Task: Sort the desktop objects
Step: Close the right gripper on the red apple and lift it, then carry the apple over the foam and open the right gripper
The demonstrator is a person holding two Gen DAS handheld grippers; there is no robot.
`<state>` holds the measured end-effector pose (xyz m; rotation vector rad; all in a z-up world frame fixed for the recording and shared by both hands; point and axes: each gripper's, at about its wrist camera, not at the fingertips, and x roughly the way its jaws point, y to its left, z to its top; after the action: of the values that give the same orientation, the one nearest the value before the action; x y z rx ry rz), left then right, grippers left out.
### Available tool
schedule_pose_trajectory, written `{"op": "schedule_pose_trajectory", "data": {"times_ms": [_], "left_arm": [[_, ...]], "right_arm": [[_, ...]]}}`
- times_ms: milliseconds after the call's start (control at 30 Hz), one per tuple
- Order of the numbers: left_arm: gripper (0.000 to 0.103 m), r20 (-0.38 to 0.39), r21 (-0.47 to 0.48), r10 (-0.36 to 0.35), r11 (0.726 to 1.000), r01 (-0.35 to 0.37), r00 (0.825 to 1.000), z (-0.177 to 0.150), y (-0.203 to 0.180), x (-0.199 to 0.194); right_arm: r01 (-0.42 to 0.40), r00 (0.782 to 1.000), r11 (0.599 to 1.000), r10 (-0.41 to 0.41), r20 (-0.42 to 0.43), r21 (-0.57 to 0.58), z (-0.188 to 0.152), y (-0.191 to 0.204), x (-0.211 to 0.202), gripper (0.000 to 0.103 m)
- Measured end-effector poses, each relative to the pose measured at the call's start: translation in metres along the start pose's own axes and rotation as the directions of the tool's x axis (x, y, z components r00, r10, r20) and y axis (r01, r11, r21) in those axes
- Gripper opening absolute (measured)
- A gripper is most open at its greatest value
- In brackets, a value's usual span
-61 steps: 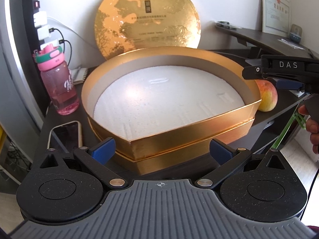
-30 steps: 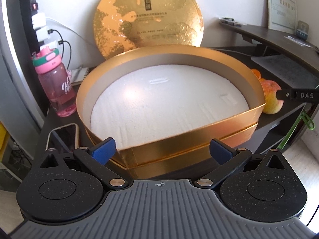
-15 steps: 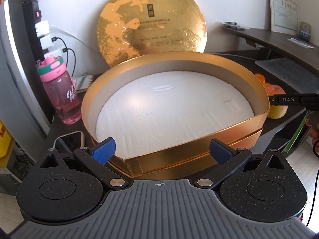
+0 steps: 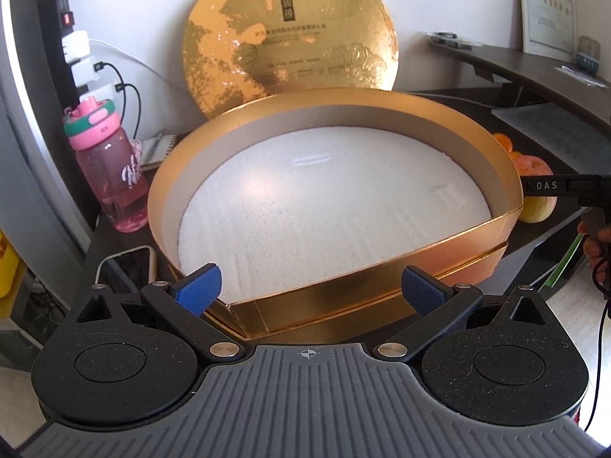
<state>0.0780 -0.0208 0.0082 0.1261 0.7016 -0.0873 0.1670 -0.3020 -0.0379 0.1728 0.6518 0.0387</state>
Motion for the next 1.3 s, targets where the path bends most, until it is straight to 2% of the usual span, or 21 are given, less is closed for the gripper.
{"op": "schedule_pose_trajectory", "data": {"times_ms": [333,500,700,833,967,1300], "left_arm": [[0.103,0.003,-0.001,0.009,1.0,-0.009,1.0,-0.002,0.003,-0.003],[0.103,0.021,-0.006,0.001,1.0,-0.001,1.0,-0.003,0.007,-0.008],[0.103,0.047,-0.029,-0.028,0.999,0.029,0.999,-0.006,0.015,-0.015],[0.103,0.068,-0.057,-0.047,0.997,0.051,0.997,-0.01,0.027,-0.02],[0.103,0.09,-0.084,-0.059,0.994,0.067,0.994,-0.015,0.041,-0.024],[0.103,0.134,-0.123,-0.064,0.989,0.081,0.989,-0.025,0.078,-0.027]], "right_arm": [[0.011,1.0,0.999,-0.012,0.01,0.049,-0.002,-0.002,-0.001,0.081],[0.032,0.998,0.996,-0.036,0.057,0.081,0.006,-0.004,-0.017,0.081],[0.026,0.99,0.998,-0.033,0.134,0.054,0.031,0.013,-0.05,0.081],[-0.017,0.986,1.0,0.015,0.164,0.009,0.049,0.044,-0.067,0.081],[-0.083,0.987,0.996,0.085,0.135,-0.021,0.061,0.081,-0.065,0.081],[-0.196,0.98,0.966,0.195,-0.022,-0.169,0.071,0.191,-0.006,0.081]]}}
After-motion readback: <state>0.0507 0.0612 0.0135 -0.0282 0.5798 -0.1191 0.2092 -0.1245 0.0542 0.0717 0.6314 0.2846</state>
